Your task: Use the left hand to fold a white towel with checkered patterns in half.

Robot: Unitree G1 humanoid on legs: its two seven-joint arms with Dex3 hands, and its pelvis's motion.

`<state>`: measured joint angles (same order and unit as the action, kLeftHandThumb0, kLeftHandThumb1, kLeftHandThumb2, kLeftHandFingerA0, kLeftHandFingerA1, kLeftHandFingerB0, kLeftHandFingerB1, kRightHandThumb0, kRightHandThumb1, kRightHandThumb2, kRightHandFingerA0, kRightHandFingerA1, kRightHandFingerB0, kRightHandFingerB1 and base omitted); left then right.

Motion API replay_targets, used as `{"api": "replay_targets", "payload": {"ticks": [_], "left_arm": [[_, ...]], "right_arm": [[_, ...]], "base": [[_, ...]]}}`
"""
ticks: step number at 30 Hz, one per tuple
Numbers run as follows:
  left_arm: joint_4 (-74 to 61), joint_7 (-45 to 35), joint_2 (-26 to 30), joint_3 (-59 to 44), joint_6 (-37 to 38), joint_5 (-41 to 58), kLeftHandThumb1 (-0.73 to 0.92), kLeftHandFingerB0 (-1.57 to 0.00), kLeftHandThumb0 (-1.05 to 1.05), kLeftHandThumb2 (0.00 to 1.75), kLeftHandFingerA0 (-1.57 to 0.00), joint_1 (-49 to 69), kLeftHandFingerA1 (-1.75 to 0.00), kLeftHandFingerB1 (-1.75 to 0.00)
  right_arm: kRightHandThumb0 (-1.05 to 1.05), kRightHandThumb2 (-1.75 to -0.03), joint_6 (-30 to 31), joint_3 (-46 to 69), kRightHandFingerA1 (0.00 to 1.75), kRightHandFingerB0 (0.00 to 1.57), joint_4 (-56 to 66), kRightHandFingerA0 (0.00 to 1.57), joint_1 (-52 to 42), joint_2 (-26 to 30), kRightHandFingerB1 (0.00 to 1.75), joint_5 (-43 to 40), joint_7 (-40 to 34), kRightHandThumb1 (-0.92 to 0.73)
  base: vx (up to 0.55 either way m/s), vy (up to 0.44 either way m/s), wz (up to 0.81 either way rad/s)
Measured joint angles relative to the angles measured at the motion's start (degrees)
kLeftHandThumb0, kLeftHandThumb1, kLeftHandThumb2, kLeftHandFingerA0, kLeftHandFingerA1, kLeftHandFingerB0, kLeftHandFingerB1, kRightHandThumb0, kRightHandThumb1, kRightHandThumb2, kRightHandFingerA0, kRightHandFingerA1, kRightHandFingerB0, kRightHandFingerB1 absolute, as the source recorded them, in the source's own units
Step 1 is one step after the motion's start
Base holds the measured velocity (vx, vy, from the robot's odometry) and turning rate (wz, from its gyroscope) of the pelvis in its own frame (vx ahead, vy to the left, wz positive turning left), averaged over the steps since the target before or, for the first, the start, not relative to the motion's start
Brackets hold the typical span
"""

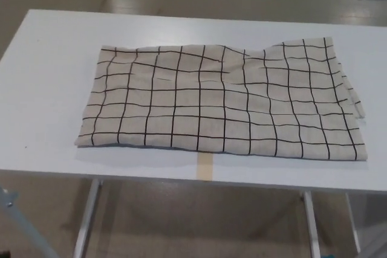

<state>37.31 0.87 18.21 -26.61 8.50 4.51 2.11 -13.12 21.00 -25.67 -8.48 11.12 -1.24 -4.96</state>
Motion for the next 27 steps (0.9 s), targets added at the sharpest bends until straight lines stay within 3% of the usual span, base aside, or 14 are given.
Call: {"api": "replay_targets", "payload": {"ticks": [11, 16, 21, 22, 27], "left_arm": [[-3.0, 0.2, -0.5, -0.9, 1.9, 1.3, 0.54, -0.13, -0.17, 0.57, -0.16, 1.9, -0.32, -0.29], [-10.7, 0.3, -1.2, 1.1, 4.2, 0.7, 0.45, 0.0, -0.22, 0.67, -0.01, 4.5, -0.27, -0.2], [-17.1, 0.3, -1.3, 2.7, 8.3, 0.0, 0.39, 0.0, -0.35, 0.67, 0.0, 6.1, -0.22, -0.17], [-19.1, 0.3, -1.3, 3.1, 9.3, -0.3, 0.3, 0.0, -0.44, 0.65, 0.0, 6.5, -0.19, -0.12], [-30.3, 0.3, -0.8, 4.3, 13.0, -3.4, 0.36, 0.0, -0.56, 0.69, 0.0, 7.2, -0.12, -0.04]], "right_arm": [[-0.25, -0.59, -0.7, 0.6, 0.64, 0.43, 4.8, 0.41, -1.2, -2.3, 0.52, -1.1, -0.7, -0.66], [-0.25, -0.59, -0.7, -1.5, 0.63, 0.46, 11.1, 0.46, -4.2, -5.7, 0.5, -1.4, -0.7, -0.66], [-0.25, -0.59, -0.8, -4.8, 0.61, 0.48, 14.6, 0.48, -7.4, -7.5, 0.48, -1.4, 0.1, -0.65], [-0.25, -0.59, -0.9, -5.6, 0.61, 0.48, 14.8, 0.48, -8.1, -7.5, 0.49, -1.4, 0.5, -0.66], [-0.25, -0.59, -1.4, -8.0, 0.61, 0.48, 14.8, 0.47, -9.7, -7.5, 0.5, -1.3, 1.7, -0.66]], "base": [[0.0, 0.0, 0.0], [0.0, 0.0, 0.0], [0.0, 0.0, 0.0], [0.0, 0.0, 0.0], [0.0, 0.0, 0.0]]}}
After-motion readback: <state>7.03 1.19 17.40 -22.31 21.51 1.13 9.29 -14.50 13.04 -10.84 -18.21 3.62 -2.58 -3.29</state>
